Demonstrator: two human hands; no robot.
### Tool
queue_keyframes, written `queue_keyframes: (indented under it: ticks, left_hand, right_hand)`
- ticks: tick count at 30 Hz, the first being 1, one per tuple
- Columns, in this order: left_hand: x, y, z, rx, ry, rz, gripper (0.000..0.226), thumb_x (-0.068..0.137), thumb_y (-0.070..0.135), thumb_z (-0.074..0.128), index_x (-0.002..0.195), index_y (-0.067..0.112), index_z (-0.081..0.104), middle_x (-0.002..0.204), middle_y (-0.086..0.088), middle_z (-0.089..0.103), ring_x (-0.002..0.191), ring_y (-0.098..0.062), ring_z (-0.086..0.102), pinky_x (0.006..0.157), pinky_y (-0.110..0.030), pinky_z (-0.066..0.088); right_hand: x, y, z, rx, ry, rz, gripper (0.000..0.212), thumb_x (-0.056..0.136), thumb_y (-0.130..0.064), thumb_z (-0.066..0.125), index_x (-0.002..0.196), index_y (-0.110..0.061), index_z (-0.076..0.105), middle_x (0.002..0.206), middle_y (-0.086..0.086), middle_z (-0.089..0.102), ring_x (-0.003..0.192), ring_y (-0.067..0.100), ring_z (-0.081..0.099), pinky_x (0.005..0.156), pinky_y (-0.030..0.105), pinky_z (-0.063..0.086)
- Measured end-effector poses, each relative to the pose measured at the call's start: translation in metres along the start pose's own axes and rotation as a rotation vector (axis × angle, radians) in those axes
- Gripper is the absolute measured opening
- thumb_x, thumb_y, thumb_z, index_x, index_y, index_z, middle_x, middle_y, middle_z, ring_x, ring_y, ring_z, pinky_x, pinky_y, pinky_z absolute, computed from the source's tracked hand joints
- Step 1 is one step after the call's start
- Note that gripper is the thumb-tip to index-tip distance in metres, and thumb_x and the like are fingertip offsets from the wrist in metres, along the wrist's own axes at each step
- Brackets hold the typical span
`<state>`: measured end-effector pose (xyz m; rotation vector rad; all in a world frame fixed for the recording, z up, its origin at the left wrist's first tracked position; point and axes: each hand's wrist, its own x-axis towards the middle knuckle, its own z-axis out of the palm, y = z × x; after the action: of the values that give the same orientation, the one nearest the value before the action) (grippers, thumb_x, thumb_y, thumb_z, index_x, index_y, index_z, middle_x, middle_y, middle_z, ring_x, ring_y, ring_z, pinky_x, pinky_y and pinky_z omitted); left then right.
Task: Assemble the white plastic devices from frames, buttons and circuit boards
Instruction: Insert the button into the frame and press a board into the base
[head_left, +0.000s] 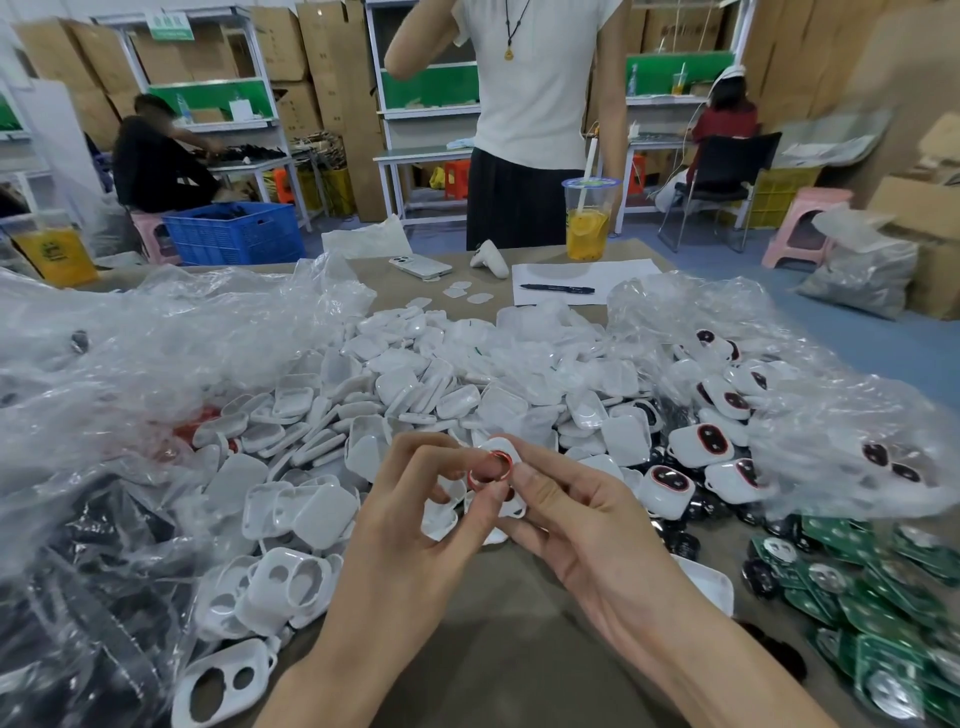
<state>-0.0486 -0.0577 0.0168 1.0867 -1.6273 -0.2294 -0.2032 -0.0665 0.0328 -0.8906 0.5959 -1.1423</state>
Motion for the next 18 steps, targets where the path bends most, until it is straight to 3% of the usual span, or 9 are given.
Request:
queue_keyframes:
  ticks: [14,18]
  left_hand:
    - [-0.0009,-0.003,0.0005,-0.023,0.0,-0.044,0.017,0.087,0.041,0.07,0.1,0.05,0.063,0.109,0.013,0.058,0.092,-0.017,0.063,0.076,-0.007,0.042]
    - [0.0005,-0.0007,0.0011,-0.077,0.005,-0.058,0.013,0.088,0.043,0.069,0.097,0.052,0.064,0.108,0.013,0.06,0.1,-0.016,0.063,0.077,-0.01,0.044]
  right_hand:
    - [-0.0023,-0.0005,0.0014,-0.096,-0.009,-0.024,0.029,0.086,-0.026,0.064,0.112,-0.028,0.076,0.111,0.007,0.076,0.11,0.014,0.07,0.084,0.019,0.055]
    - [-0.0029,-0.0008,0.0004,-0.113,-0.015,-0.025,0.029,0.085,-0.029,0.065,0.112,-0.031,0.076,0.111,0.005,0.076,0.108,0.012,0.07,0.084,0.018,0.055]
